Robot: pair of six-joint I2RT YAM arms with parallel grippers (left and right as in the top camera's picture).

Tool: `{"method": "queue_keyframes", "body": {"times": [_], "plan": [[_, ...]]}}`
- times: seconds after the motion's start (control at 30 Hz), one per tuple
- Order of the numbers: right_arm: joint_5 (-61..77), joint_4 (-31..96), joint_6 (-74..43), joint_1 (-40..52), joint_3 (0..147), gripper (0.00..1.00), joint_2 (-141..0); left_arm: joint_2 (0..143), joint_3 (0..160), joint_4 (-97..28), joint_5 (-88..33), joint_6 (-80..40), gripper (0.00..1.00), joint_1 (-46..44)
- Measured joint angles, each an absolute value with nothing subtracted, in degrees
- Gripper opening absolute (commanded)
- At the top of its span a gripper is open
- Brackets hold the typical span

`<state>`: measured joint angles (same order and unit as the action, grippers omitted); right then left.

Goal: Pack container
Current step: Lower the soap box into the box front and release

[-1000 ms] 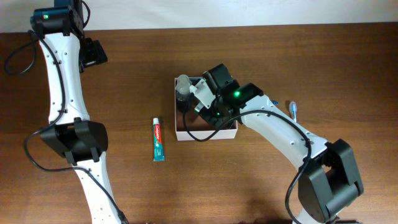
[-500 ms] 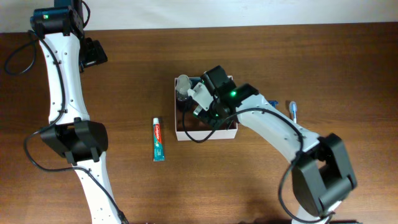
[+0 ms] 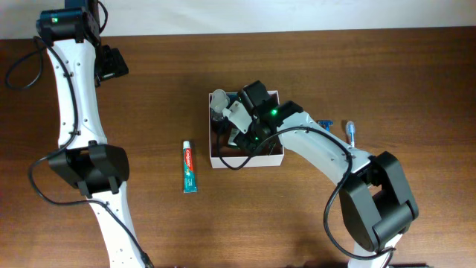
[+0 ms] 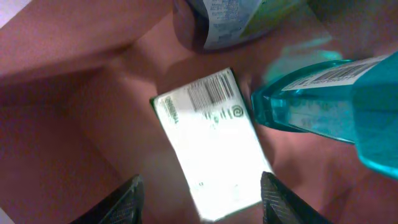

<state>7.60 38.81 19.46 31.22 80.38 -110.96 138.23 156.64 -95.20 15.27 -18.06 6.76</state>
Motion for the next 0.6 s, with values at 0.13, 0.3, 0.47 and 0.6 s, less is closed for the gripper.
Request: {"method": "queue_keyframes", "body": {"times": [0.13,0.3,0.47,0.6], "plan": [[7.6,39.4,18.7,31.2,80.6,0.56,-111.0,138.2,156.6,-95.2,15.3,-18.1,0.99,6.8],[7.6,46.3,17.9,31.2,85.0,0.60,-111.0,138.2,156.6,-95.2,15.3,-18.1,0.99,6.8],[7.6,56.7,17.6,31.2,96.5,0.69,-110.8,138.2,156.6,-95.2,15.3,-18.1,0.99,6.8],[7.7,66.9,17.3,31.0,108.1,0.89,-110.8,138.2,156.6,-95.3,15.3,-18.1,0.99,6.8]]}}
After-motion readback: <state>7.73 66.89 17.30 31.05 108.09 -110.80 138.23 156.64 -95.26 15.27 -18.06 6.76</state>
